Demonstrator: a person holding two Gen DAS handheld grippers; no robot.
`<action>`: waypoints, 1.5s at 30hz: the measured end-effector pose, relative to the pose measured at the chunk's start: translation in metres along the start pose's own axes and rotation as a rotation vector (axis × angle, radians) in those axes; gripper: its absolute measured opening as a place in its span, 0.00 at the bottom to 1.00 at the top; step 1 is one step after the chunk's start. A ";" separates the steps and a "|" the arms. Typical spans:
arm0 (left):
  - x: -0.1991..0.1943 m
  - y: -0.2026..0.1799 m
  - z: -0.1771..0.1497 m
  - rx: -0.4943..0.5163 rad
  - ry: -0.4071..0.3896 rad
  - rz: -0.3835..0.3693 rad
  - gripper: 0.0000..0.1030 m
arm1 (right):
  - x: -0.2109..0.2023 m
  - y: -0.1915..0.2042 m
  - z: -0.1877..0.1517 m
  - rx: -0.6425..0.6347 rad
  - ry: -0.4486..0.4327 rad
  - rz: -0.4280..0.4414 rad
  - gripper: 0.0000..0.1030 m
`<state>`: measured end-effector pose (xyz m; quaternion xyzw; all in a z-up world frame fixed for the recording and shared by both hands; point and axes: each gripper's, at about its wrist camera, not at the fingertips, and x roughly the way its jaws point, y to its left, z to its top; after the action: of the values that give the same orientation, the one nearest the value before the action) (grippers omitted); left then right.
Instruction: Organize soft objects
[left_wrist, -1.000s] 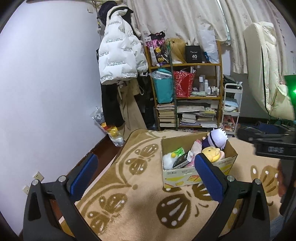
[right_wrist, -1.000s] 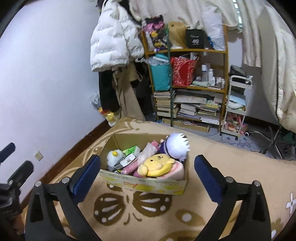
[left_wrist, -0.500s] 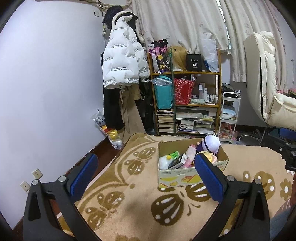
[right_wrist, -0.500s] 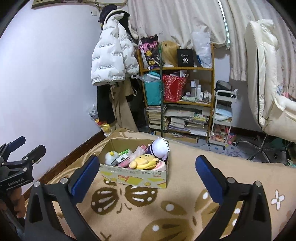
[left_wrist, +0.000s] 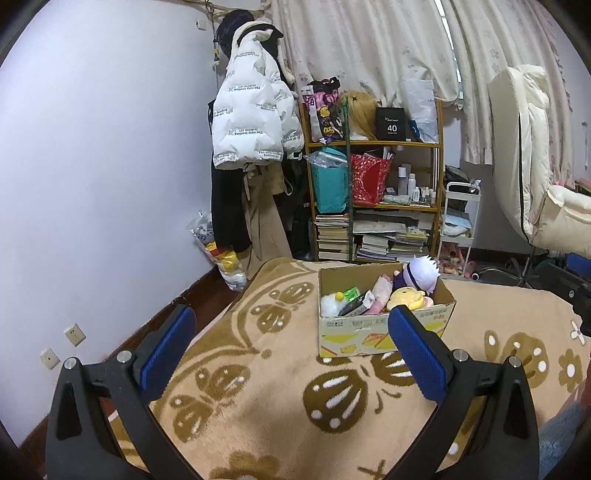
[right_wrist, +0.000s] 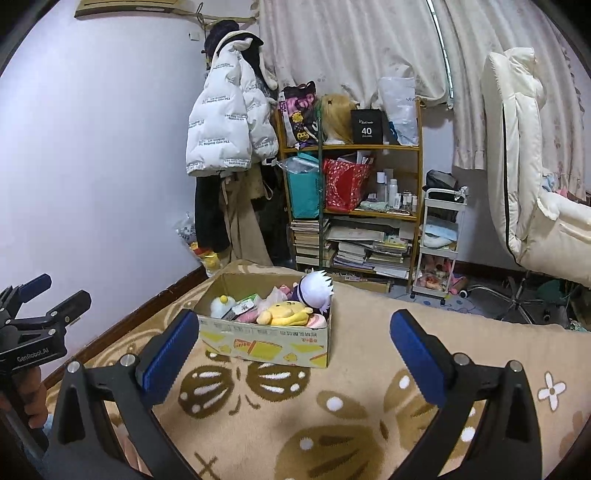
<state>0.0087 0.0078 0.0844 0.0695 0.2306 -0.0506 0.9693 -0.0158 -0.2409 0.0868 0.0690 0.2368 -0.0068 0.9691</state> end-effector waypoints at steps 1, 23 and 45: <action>0.001 0.000 -0.001 -0.001 0.006 -0.005 1.00 | 0.000 -0.001 0.000 0.002 0.000 0.002 1.00; 0.012 -0.003 -0.003 0.015 0.033 -0.018 1.00 | 0.004 -0.002 -0.005 0.008 0.009 -0.004 1.00; 0.011 0.001 0.000 0.035 0.024 -0.026 1.00 | 0.008 -0.005 -0.011 0.016 0.014 -0.004 1.00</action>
<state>0.0186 0.0081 0.0799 0.0842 0.2419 -0.0663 0.9644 -0.0142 -0.2439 0.0734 0.0763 0.2438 -0.0101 0.9668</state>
